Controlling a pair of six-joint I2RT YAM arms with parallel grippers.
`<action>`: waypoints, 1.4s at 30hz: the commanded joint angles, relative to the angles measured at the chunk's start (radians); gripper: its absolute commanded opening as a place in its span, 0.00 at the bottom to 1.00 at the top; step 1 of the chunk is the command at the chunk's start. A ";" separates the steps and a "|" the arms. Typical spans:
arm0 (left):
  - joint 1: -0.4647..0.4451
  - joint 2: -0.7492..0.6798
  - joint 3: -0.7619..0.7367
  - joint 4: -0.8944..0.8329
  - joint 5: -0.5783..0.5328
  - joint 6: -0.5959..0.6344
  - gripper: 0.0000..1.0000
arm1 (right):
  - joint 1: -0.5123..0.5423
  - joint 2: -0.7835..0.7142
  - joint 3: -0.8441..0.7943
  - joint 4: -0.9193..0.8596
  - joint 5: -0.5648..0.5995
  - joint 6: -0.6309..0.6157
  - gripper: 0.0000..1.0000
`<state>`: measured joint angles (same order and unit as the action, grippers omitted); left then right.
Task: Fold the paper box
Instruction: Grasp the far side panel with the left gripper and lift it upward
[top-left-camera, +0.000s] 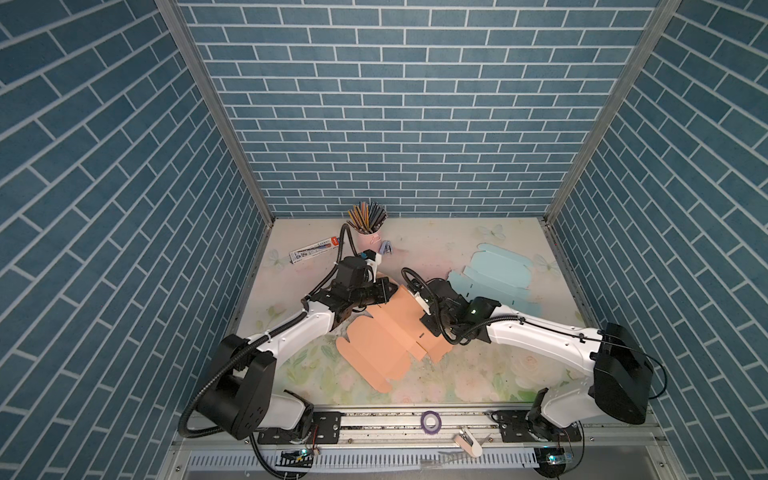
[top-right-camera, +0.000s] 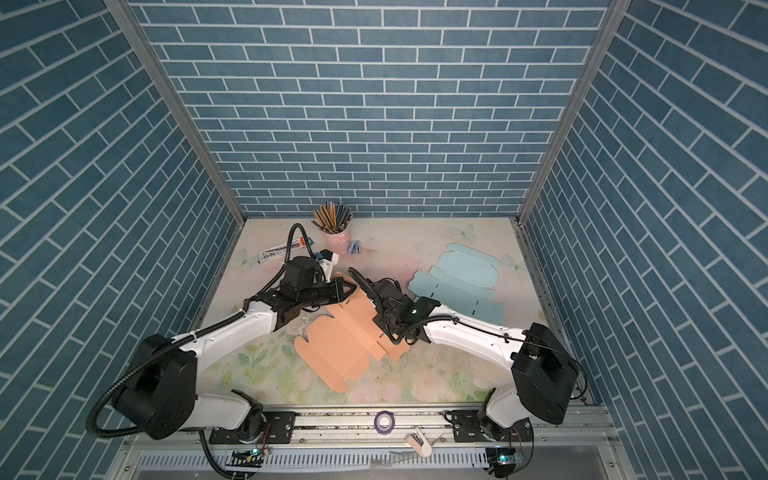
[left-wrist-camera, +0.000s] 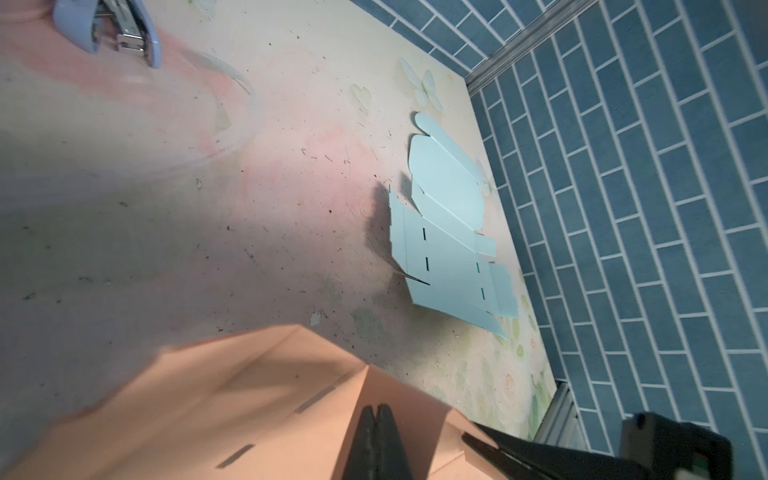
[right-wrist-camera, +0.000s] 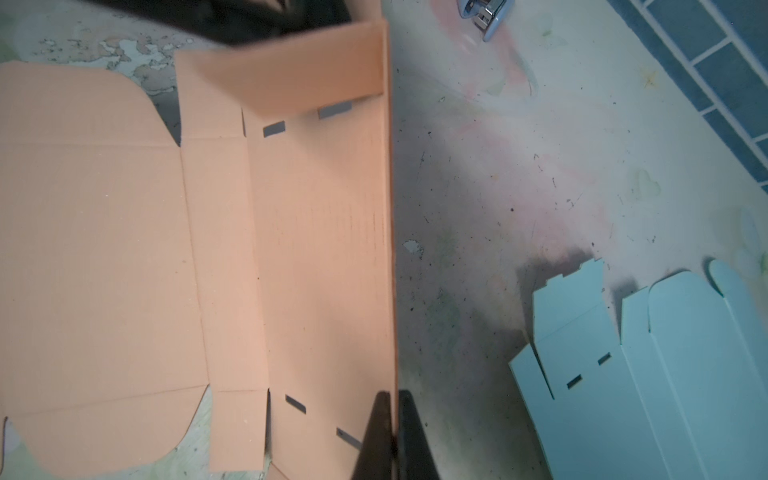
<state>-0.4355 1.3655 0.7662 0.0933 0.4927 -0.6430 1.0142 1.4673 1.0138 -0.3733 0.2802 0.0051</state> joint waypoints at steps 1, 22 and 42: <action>0.083 -0.058 -0.064 -0.005 0.070 0.026 0.07 | 0.021 -0.040 -0.016 0.011 0.074 -0.079 0.00; 0.190 -0.035 -0.332 0.270 0.118 0.014 0.68 | 0.028 -0.049 -0.022 0.023 0.090 -0.114 0.00; -0.023 -0.077 -0.318 0.226 0.030 0.006 0.33 | 0.028 0.001 0.003 0.030 0.099 -0.116 0.00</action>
<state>-0.4149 1.2995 0.4332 0.3321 0.5354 -0.6476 1.0340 1.4517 0.9989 -0.3813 0.3943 -0.0875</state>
